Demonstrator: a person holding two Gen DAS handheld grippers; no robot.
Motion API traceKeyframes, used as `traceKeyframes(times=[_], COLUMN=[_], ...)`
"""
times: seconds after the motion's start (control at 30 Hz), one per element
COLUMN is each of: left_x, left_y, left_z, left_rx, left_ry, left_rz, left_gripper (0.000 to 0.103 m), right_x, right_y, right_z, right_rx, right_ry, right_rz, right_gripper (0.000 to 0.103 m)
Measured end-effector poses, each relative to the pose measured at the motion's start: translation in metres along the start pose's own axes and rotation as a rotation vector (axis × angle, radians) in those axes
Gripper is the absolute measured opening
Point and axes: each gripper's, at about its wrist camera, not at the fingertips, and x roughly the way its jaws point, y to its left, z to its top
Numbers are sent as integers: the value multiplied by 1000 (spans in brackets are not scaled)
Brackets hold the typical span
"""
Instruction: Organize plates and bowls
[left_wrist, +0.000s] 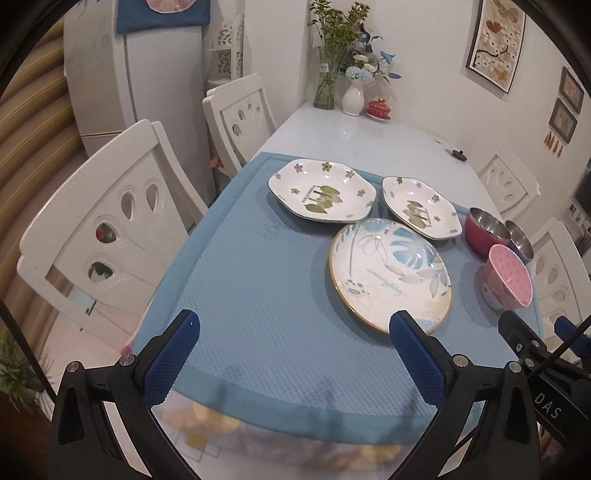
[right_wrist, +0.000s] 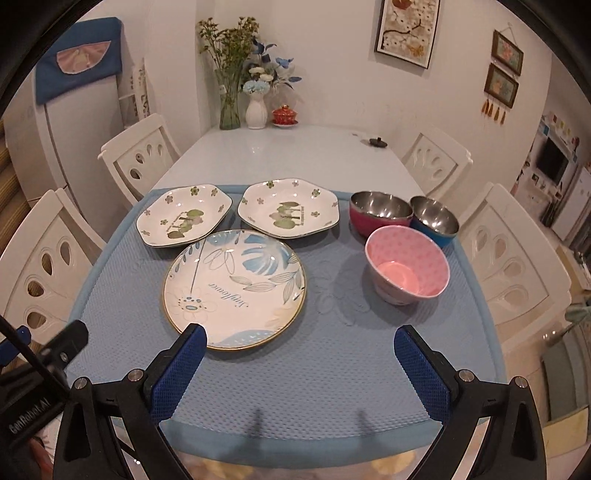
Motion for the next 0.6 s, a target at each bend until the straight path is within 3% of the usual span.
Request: traceKeyframes(times=[0.3,0.6], left_x=[21,31], left_y=[5,15], left_z=[2,4], left_rx=[38,13], left_ry=[41,66], left_rz=[-41,-56], left_gripper=[102,102], right_x=[9,13], right_y=[7,5], right_z=[-1,-3], right_rx=[37,85], right_ry=[24,50], right_rz=[-26,-16], right_gripper=[101,101])
